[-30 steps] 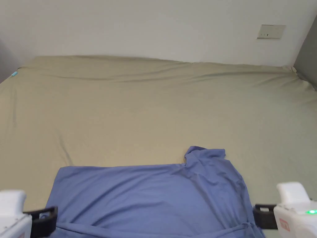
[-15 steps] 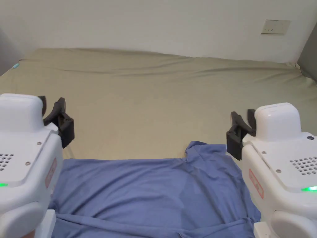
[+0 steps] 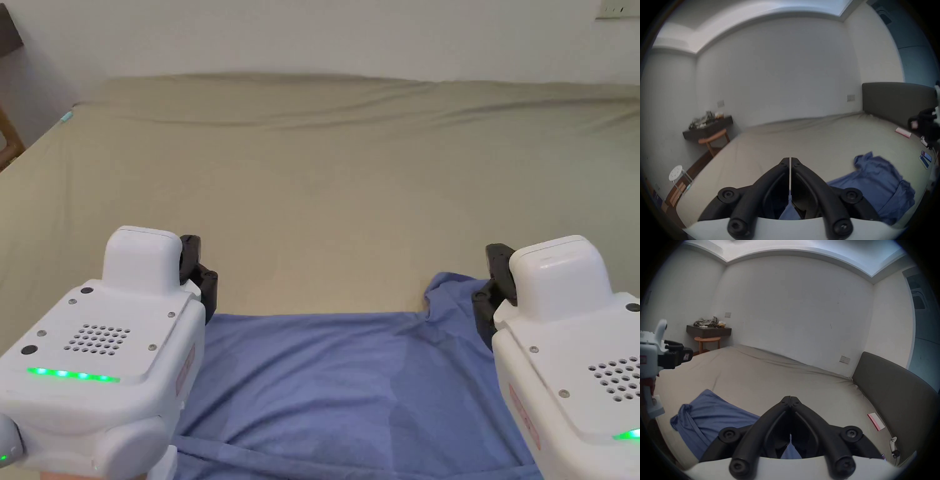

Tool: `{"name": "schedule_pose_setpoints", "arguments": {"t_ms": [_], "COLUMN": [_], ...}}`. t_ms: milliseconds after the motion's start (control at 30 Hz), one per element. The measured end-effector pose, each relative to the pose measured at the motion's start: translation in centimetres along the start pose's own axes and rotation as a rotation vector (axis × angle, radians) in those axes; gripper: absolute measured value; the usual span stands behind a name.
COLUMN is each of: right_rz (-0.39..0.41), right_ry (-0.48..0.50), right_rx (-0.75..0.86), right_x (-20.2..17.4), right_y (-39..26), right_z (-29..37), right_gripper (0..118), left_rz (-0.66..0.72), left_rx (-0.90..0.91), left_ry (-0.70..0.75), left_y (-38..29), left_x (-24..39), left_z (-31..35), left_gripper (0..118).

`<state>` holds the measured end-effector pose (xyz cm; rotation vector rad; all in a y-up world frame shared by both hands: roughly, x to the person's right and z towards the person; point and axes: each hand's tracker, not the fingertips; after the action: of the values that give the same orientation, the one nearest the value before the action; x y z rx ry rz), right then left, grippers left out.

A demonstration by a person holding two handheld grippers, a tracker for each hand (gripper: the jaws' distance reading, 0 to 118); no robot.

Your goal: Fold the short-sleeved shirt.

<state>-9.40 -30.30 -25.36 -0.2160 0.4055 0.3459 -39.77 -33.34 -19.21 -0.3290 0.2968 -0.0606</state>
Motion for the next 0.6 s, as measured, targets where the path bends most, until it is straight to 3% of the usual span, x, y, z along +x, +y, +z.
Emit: {"name": "schedule_pose_setpoints", "arguments": {"t_ms": [67,100,133,167,200,400,600], "right_rz": [0.008,0.001,-0.009,-0.015,-0.018,-0.022,-0.051], "right_ry": [-0.012,-0.013,-0.015,-0.019,-0.026,-0.078,-0.102], "right_rx": [-0.042,-0.057,-0.080,-0.098,-0.108,-0.181,-0.233], "right_x": [0.5,0.8,1.3,1.6,2.0,4.2,5.5], "right_y": [-1.3,-1.8,-2.5,-3.0,-3.4,-5.4,-5.9], "right_z": [-1.2,-1.6,-2.0,-2.4,-2.6,-4.3,-5.1], "right_gripper": [0,0,0,0,0,0,0], "left_rz": [-0.014,-0.003,0.030,0.062,0.089,0.150,0.116], "left_rx": [-0.125,-0.182,-0.274,-0.334,-0.394,-0.555,-0.654], "left_ry": [0.040,0.033,0.026,0.032,0.033,0.124,0.118], "left_y": [-2.6,-3.7,-5.1,-6.2,-7.2,-12.2,-15.0], "left_x": [-2.1,-3.2,-4.7,-6.2,-7.3,-12.2,-11.8], "left_z": [-3.8,-5.5,-7.6,-9.4,-11.1,-19.1,-22.7], "left_gripper": [9,26,53,97,114,117,115]}}
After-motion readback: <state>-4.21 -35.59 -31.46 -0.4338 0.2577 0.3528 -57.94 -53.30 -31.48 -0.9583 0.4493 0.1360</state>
